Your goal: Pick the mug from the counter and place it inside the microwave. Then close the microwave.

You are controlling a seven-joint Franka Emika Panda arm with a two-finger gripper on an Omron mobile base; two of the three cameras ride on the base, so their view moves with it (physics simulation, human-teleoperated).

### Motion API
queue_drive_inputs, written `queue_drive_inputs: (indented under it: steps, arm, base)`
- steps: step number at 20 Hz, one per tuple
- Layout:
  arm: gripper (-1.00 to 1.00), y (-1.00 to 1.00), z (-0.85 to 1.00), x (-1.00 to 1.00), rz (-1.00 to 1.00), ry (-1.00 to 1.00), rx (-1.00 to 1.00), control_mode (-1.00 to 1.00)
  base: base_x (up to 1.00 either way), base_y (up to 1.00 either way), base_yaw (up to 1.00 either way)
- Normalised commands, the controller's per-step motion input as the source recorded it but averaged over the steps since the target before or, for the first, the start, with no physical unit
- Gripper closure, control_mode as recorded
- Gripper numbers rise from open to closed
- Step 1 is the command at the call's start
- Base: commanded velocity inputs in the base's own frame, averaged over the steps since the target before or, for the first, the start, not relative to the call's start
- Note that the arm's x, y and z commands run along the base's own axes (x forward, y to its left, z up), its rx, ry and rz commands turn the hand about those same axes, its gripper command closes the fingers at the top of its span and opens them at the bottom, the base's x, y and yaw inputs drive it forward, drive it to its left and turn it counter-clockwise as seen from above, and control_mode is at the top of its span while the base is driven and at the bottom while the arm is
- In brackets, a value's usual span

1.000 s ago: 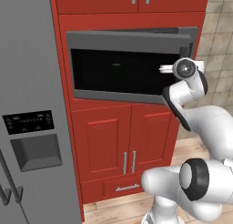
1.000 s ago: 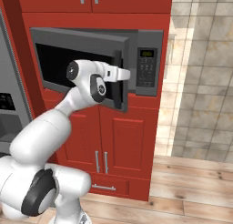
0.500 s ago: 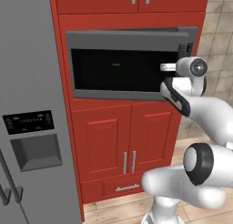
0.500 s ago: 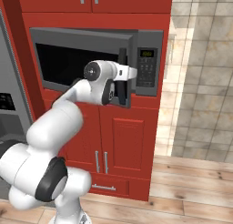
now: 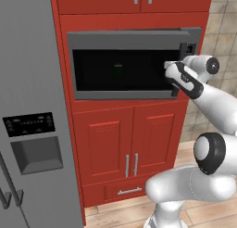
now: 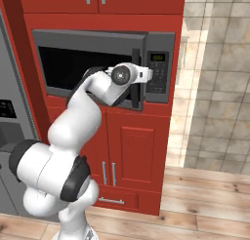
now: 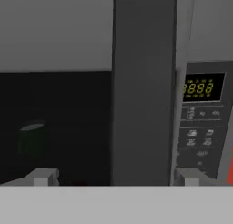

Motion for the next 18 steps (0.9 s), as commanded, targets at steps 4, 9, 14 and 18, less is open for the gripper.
queue_drive_inputs:
  steps: [4,9,14,18]
  arm:
    - [-1.0,0.0,0.19,0.31,0.13,0.02,0.02,-1.0]
    - [-1.0,0.0,0.19,0.36,0.12,0.03,0.01,-1.0]
    - [-1.0,0.0,0.2,0.31,0.1,0.05,0.01,-1.0]
    - [-1.0,0.0,0.12,0.31,0.09,0.04,0.0,-1.0]
  base:
    - [0.0,0.0,0.0]
    - [0.0,0.0,0.0]
    - [0.0,0.0,0.0]
    - [0.0,0.0,0.0]
